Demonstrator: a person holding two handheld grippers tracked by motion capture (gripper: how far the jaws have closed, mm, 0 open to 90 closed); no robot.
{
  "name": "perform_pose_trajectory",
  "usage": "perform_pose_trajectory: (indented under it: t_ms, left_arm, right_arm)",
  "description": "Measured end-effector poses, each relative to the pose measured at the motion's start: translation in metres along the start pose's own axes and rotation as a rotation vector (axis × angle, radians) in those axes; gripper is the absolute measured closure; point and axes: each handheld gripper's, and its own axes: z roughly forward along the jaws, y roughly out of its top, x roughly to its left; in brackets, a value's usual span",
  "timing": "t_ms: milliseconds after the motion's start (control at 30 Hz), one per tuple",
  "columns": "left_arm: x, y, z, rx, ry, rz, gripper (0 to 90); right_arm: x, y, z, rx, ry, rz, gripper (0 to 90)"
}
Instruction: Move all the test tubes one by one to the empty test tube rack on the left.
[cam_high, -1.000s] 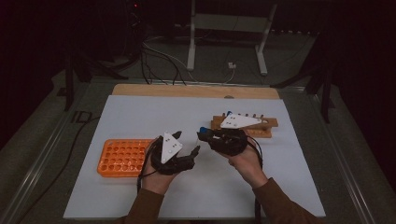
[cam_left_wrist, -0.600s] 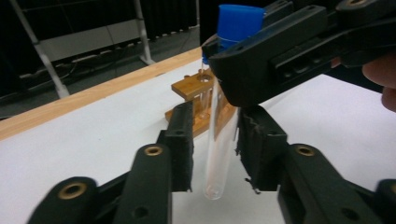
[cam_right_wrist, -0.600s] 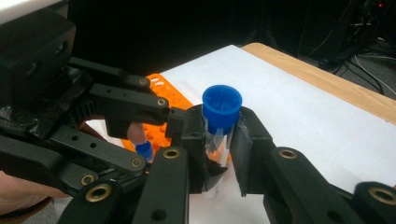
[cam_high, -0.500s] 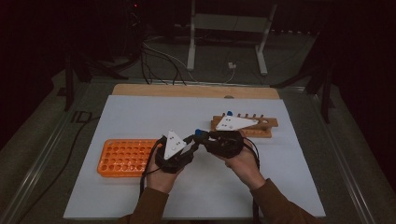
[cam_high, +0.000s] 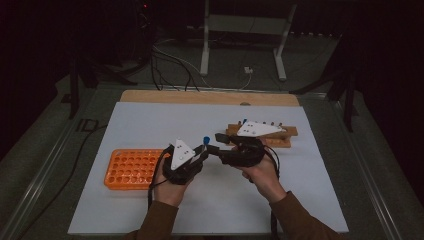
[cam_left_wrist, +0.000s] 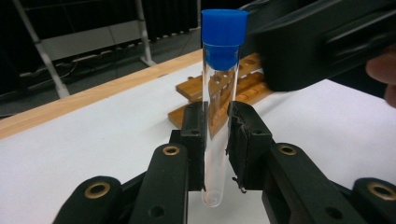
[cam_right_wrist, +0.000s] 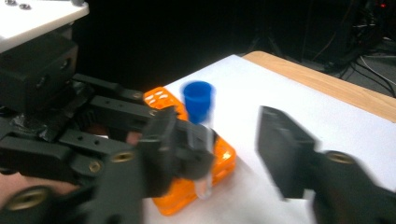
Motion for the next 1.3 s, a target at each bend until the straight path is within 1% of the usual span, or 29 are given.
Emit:
perform_pose_trajectory:
  t_ms: [167,233,333,400,533,633,700,800,1000,1300]
  left_arm:
    - [0.011,-0.002,-0.008,-0.005,0.027,-0.027,77.0]
    - [0.015,-0.002,-0.011,-0.013,0.035,-0.034,77.0]
    - [0.021,-0.004,-0.017,-0.015,0.046,-0.045,77.0]
    - [0.026,-0.005,-0.021,-0.020,0.053,-0.060,77.0]
    - [0.034,-0.009,-0.028,-0.026,0.065,-0.077,77.0]
    - [0.039,-0.011,-0.032,-0.028,0.072,-0.088,77.0]
    - [0.042,-0.012,-0.035,-0.029,0.077,-0.091,77.0]
    - [0.045,-0.014,-0.039,-0.030,0.084,-0.088,77.0]
    - [0.052,-0.019,-0.047,-0.026,0.099,-0.097,77.0]
    - [0.059,-0.030,-0.058,-0.019,0.118,-0.112,77.0]
  right_arm:
    - [-0.006,-0.001,-0.005,0.007,-0.073,-0.004,18.7]
    - [-0.009,-0.003,-0.006,0.011,-0.105,0.000,14.5]
    - [-0.015,-0.007,-0.007,0.017,-0.124,0.007,8.0]
    - [-0.019,-0.011,-0.007,0.028,-0.127,0.010,6.8]
    - [-0.025,-0.016,-0.008,0.025,-0.135,0.030,2.3]
    - [-0.028,-0.018,-0.011,0.028,-0.139,0.029,2.0]
    - [-0.029,-0.019,-0.012,0.033,-0.150,0.021,2.0]
    - [-0.030,-0.020,-0.014,0.026,-0.150,0.025,1.0]
    - [-0.035,-0.024,-0.020,0.020,-0.162,0.029,0.1]
    - [-0.041,-0.031,-0.026,0.027,-0.178,0.039,0.1]
